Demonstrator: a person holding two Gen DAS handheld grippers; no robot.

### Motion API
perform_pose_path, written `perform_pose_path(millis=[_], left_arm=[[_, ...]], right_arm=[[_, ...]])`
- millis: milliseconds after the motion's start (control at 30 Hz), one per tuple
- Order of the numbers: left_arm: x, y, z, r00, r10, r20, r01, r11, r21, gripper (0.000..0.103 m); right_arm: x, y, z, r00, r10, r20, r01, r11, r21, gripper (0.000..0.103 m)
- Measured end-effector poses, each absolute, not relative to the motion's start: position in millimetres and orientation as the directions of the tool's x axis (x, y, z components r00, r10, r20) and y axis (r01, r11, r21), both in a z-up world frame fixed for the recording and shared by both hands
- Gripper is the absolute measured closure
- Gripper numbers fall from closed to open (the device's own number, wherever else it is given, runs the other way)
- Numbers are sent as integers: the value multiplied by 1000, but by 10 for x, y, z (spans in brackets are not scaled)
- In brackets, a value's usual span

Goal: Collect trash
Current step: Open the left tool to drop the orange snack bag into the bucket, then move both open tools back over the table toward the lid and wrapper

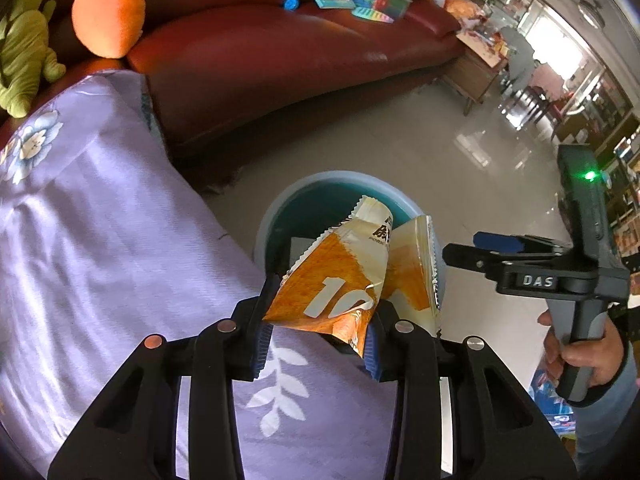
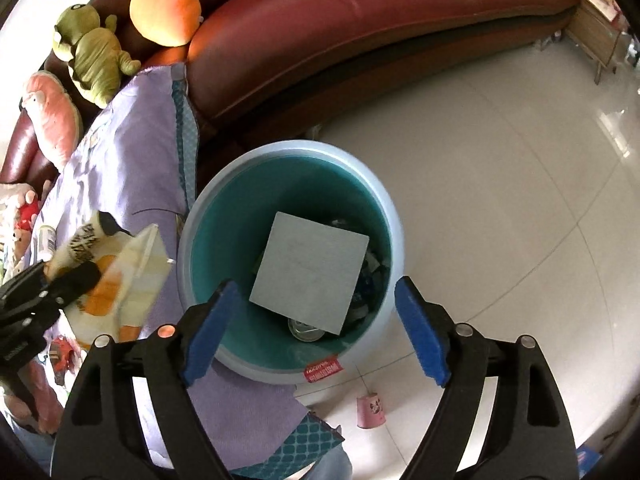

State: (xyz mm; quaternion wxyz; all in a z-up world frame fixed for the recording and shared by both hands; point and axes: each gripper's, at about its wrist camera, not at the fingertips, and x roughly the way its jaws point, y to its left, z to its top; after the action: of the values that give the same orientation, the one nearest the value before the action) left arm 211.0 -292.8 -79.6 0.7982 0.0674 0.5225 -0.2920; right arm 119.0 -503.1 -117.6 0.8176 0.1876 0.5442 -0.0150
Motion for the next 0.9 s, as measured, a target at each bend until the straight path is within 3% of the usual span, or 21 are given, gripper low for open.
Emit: perform_pose_path(millis=[233, 433, 500, 667, 833, 900], left_arm=[[2141, -3190, -967, 253, -390, -886, 565, 802, -192, 60], [2166, -3258, -1052, 252, -389, -886, 564, 803, -192, 40], [2145, -3257, -1054, 257, -388, -885, 558, 807, -192, 28], [2113, -3168, -1021, 273, -388, -880, 544, 817, -191, 18], [2075, -3080, -976, 271, -399, -876, 534, 819, -208, 17], [2039, -3047, -953, 276, -402, -873, 530, 821, -211, 16]], right_arm=[[1114, -5173, -1077, 421, 157, -894, 262, 922, 285, 24], [1086, -5257, -1059, 421, 140, -896, 286, 917, 278, 24], [1082, -5255, -1070, 417, 140, -898, 291, 915, 278, 24], [1098, -5222, -1082, 405, 141, -903, 289, 918, 273, 24], [1111, -5126, -1073, 389, 138, -911, 279, 924, 259, 24], [1118, -5076, -1067, 384, 135, -914, 273, 928, 252, 19]])
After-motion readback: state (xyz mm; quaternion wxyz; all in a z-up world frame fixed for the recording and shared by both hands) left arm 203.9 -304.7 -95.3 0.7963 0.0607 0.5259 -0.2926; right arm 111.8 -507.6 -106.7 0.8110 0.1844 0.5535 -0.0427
